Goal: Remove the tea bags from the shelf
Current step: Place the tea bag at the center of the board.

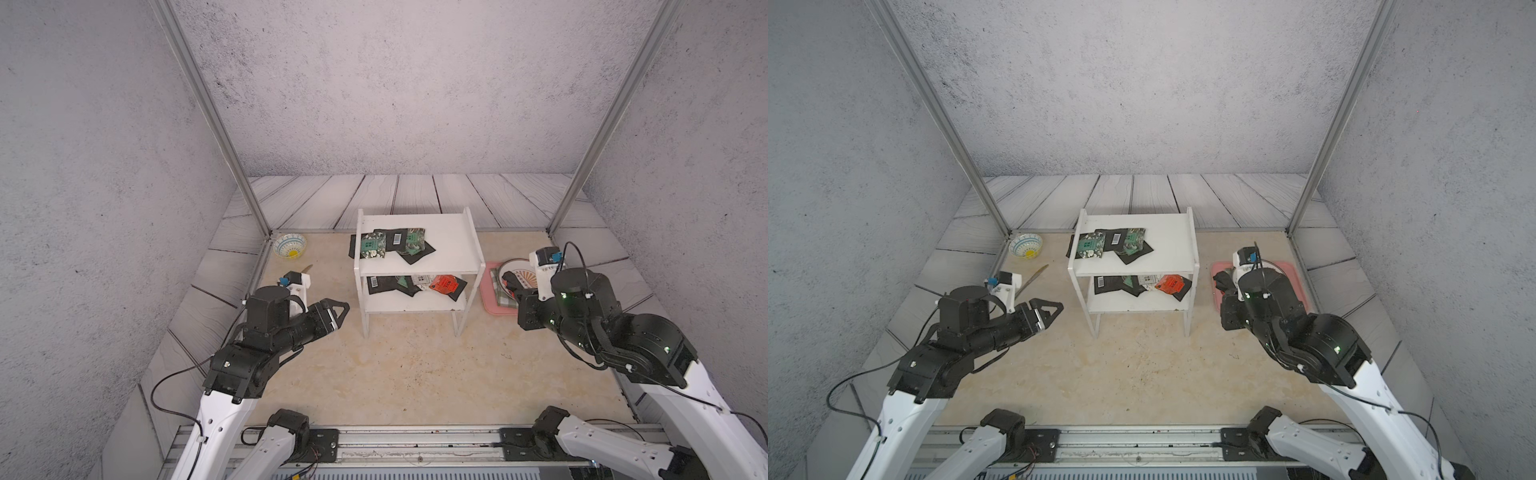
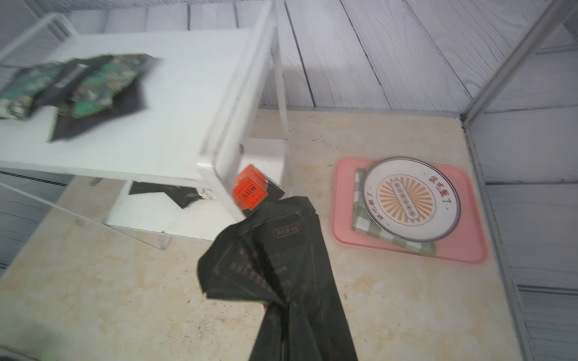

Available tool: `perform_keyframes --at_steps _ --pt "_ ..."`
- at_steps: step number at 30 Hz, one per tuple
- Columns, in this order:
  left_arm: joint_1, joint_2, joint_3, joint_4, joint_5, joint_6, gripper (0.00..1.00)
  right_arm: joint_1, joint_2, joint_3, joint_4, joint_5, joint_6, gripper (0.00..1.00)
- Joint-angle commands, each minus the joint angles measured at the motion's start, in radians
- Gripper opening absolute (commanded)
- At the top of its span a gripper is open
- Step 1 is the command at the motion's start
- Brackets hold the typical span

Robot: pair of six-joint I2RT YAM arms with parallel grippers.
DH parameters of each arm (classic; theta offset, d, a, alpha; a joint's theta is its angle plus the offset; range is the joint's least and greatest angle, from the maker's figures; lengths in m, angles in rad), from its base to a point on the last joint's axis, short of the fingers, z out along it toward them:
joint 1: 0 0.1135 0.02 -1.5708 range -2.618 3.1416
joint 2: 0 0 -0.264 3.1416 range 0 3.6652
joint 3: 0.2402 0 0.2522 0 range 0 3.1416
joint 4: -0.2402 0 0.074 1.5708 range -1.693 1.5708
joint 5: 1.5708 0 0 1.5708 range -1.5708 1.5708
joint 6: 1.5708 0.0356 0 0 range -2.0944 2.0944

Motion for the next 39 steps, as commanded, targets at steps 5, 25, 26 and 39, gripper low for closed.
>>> perform_keyframes --at_steps 5,25,26,39 --pt "-0.012 -0.047 -0.085 0.006 0.019 -0.01 0.61 -0.063 -0.07 -0.268 0.016 0.074 0.168 0.08" --pt "-0.042 -0.071 -0.229 0.041 0.02 -0.055 0.62 -0.311 0.242 -0.639 0.541 -0.201 0.216 0.1" --pt "-0.043 -0.07 -0.233 0.044 0.019 -0.057 0.62 -0.312 0.266 -0.639 0.56 -0.199 0.217 0.1" --pt "-0.051 -0.049 -0.248 0.066 0.015 -0.064 0.62 -0.331 0.507 -0.61 0.647 -0.276 0.242 0.13"
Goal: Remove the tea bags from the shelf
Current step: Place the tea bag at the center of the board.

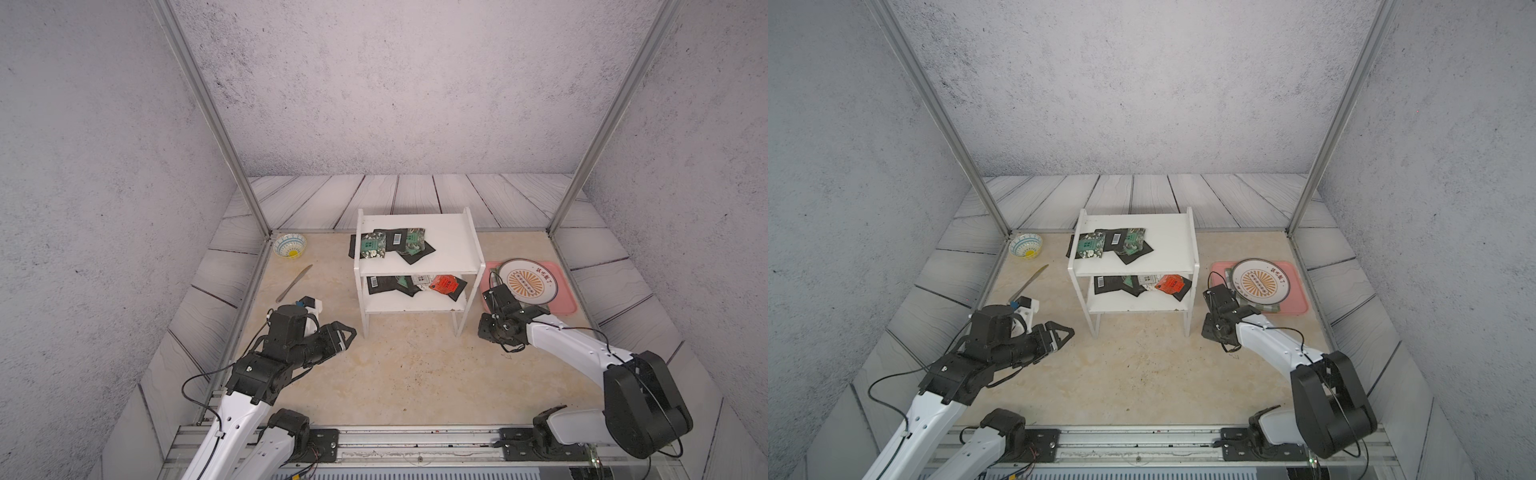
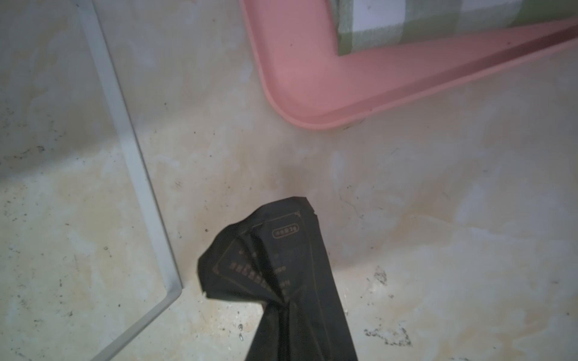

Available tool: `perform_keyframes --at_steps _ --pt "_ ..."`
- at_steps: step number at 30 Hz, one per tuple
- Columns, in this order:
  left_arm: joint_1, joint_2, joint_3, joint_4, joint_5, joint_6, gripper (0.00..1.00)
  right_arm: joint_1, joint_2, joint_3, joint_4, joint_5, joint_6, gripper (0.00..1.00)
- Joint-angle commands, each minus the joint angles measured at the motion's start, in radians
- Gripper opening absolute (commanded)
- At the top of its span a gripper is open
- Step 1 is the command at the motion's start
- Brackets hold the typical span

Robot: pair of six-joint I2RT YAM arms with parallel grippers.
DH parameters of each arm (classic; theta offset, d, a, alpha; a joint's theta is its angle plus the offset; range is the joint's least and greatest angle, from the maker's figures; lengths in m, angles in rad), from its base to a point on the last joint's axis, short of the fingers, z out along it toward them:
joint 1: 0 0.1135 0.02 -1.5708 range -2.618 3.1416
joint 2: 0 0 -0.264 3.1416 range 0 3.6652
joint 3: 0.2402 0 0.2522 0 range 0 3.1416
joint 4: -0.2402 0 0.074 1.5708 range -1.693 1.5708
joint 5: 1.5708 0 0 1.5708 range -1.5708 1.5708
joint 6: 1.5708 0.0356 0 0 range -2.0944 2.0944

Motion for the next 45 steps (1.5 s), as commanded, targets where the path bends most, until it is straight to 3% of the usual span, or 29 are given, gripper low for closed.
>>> perform_keyframes --at_steps 1,9,14,18,27,31,37,45 --pt "-0.008 0.0 -0.014 0.016 0.0 -0.008 0.62 -0.004 0.034 0.003 0.039 -0.028 0.023 0.14" --pt "-0.014 0.004 -0.029 0.036 -0.002 -0.023 0.62 -0.002 0.045 -0.007 0.045 -0.049 0.028 0.27" --pt "-0.019 0.004 -0.023 0.035 -0.005 -0.027 0.62 -0.003 0.02 0.004 0.024 -0.068 0.021 0.28" --pt "-0.022 0.0 -0.017 0.029 -0.008 -0.027 0.62 -0.003 -0.029 0.014 -0.023 -0.064 0.003 0.3" --pt "-0.031 0.003 0.001 0.018 -0.016 -0.023 0.62 -0.01 -0.195 0.019 -0.146 0.002 -0.035 0.43" --pt "-0.039 0.006 0.004 0.022 -0.021 -0.028 0.62 -0.064 -0.223 -0.005 -0.125 -0.008 -0.052 0.49" --pt "-0.053 0.016 0.009 0.026 -0.03 -0.028 0.62 -0.154 -0.118 0.025 -0.056 -0.123 -0.082 0.49" --pt "-0.059 0.038 0.006 0.042 -0.035 -0.029 0.62 -0.197 0.099 0.108 -0.02 -0.207 -0.094 0.49"
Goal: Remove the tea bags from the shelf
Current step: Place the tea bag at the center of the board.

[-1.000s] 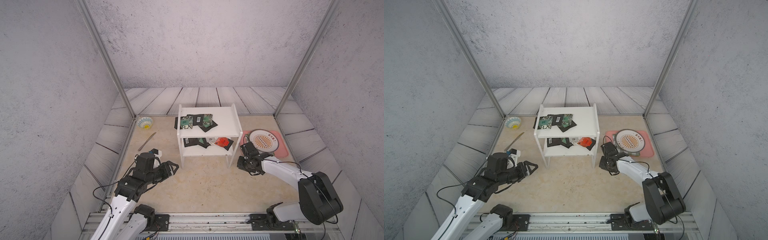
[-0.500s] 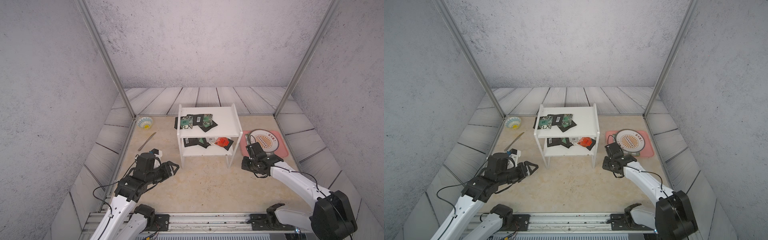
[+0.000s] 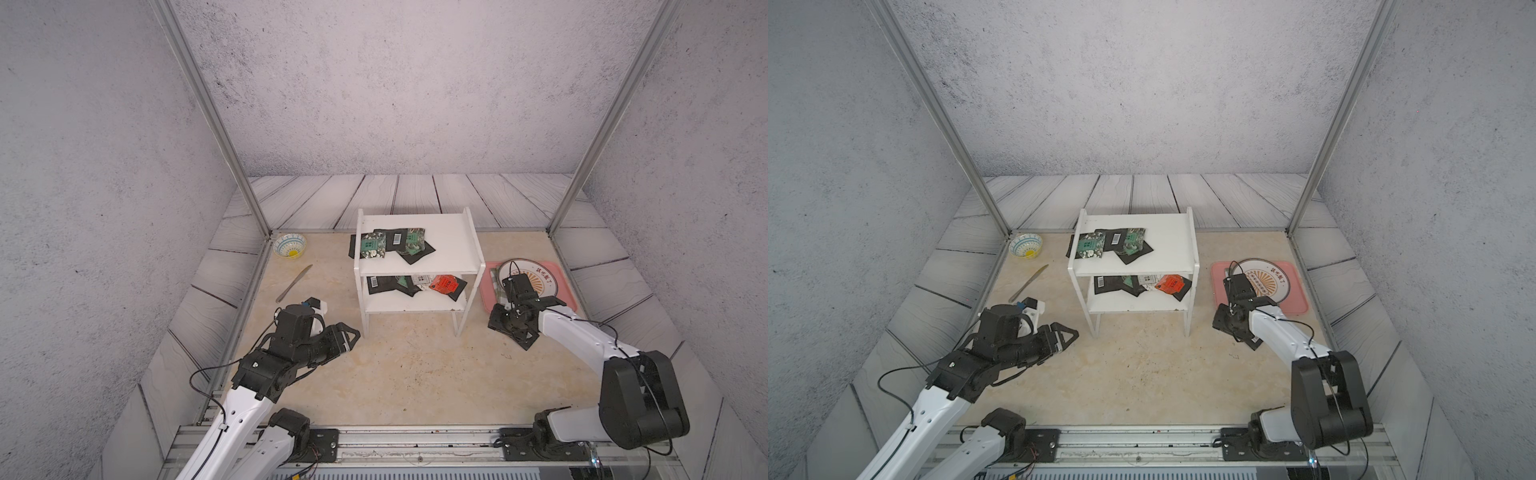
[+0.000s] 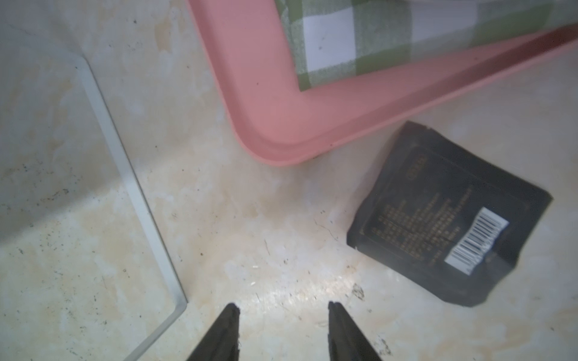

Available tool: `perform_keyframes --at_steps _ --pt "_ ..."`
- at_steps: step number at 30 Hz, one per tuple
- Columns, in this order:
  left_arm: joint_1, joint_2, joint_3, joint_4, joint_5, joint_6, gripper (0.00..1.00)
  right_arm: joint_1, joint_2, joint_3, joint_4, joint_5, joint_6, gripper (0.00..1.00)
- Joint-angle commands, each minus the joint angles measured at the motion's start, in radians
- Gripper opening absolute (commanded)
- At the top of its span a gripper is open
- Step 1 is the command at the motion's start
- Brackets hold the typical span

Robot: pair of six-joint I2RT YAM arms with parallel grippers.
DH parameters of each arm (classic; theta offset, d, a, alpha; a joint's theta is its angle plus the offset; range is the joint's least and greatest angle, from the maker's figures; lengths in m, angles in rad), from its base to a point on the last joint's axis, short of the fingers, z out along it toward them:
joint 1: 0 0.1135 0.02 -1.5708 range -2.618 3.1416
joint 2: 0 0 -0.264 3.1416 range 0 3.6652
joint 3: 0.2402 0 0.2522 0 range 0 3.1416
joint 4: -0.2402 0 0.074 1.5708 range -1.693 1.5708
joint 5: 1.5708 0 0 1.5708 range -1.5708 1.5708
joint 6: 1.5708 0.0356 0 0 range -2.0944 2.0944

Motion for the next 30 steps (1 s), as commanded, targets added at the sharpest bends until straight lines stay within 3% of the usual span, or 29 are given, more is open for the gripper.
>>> perform_keyframes --at_steps 1,19,24,30 --pt "-0.009 0.007 0.021 0.025 -0.008 -0.005 0.62 -0.012 0.07 0.027 0.027 -0.04 -0.009 0.49" --pt "-0.01 0.035 0.02 0.045 -0.002 -0.003 0.62 -0.122 0.21 0.033 0.046 0.02 -0.009 0.49" --pt "-0.01 0.034 0.024 0.042 -0.001 -0.003 0.62 -0.129 0.171 0.038 0.024 -0.009 -0.015 0.49" --pt "-0.01 0.033 0.055 0.019 -0.005 0.019 0.62 -0.127 0.021 0.052 -0.071 -0.039 -0.03 0.49"
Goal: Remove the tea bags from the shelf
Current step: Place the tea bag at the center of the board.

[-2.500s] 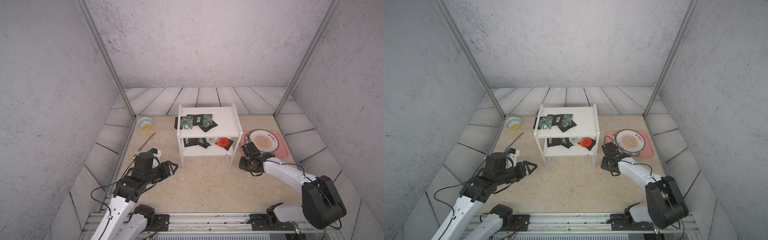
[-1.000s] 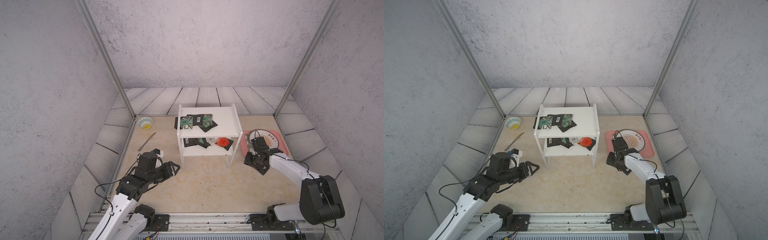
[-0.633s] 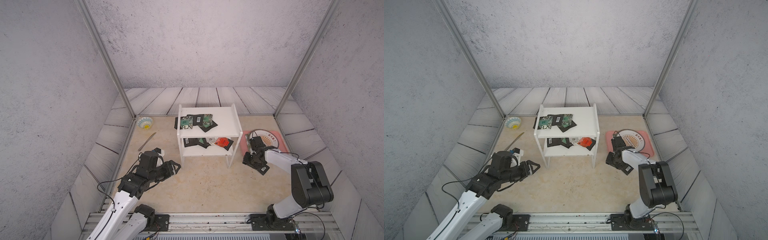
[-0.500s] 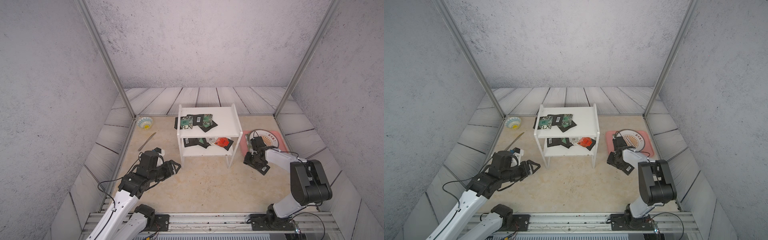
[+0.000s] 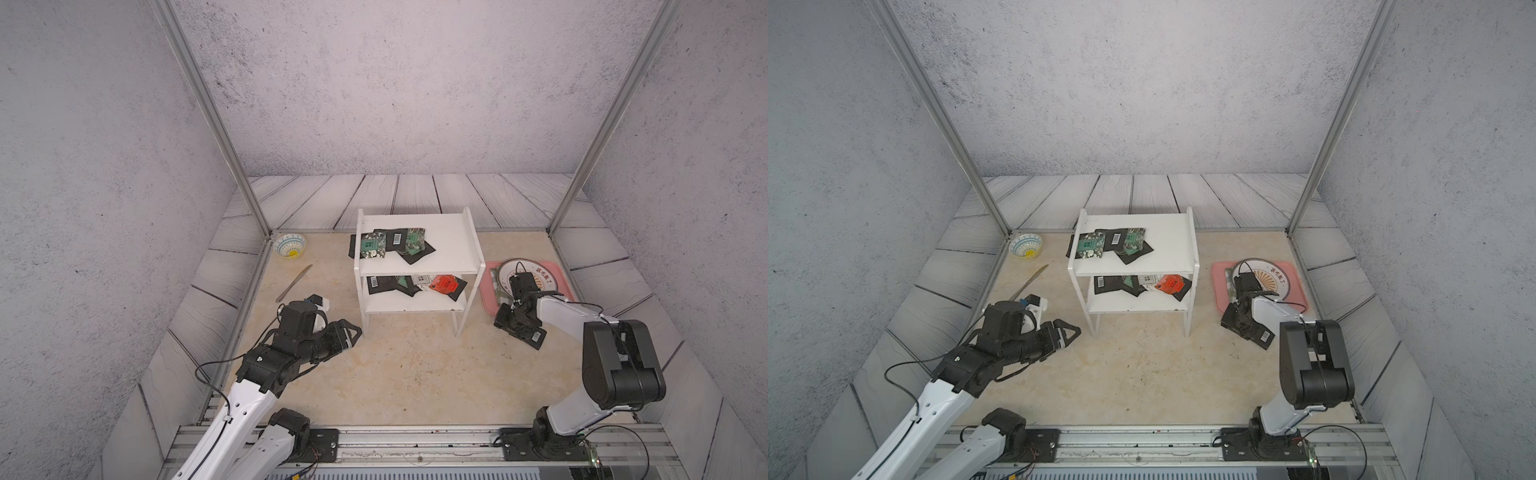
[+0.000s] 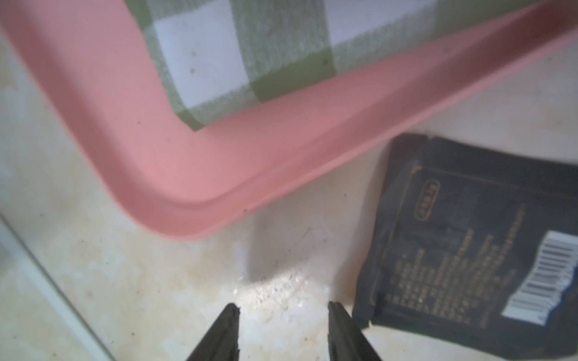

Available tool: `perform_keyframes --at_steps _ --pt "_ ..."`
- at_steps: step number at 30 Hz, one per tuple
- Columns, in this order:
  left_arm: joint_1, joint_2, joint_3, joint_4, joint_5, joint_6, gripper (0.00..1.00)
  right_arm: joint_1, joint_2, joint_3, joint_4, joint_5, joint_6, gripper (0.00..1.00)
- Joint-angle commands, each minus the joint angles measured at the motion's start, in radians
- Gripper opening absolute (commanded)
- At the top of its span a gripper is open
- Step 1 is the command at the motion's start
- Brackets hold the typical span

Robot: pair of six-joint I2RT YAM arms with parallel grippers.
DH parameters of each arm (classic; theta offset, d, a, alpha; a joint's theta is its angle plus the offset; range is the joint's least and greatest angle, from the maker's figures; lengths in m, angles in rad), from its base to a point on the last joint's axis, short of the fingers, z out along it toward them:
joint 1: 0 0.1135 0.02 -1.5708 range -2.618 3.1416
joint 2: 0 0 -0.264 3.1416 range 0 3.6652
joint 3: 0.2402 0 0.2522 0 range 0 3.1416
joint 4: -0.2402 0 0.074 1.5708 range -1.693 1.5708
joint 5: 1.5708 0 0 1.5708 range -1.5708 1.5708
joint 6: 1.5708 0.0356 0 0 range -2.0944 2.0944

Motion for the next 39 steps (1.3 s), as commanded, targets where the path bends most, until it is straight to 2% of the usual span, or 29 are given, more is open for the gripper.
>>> perform_keyframes --at_steps 1,11,19,22,29,39 --pt "-0.01 0.003 0.052 -0.021 -0.005 0.025 0.63 0.001 -0.141 0.03 -0.097 -0.019 -0.024 0.49" --pt "-0.011 0.03 0.161 -0.099 -0.023 0.075 0.66 0.001 -0.422 0.071 -0.32 -0.07 -0.087 0.54" --pt "-0.011 0.033 0.218 -0.133 -0.03 0.089 0.71 0.001 -0.573 0.204 -0.499 -0.095 -0.136 0.61" --pt "-0.011 0.037 0.233 -0.137 -0.03 0.09 0.73 0.001 -0.598 0.267 -0.551 -0.111 -0.152 0.62" --pt "-0.011 0.044 0.298 -0.163 -0.047 0.087 0.71 0.0 -0.626 0.418 -0.623 -0.159 -0.18 0.63" --pt "-0.011 0.041 0.372 -0.162 -0.074 0.072 0.67 0.025 -0.518 0.725 -0.729 -0.235 -0.198 0.62"
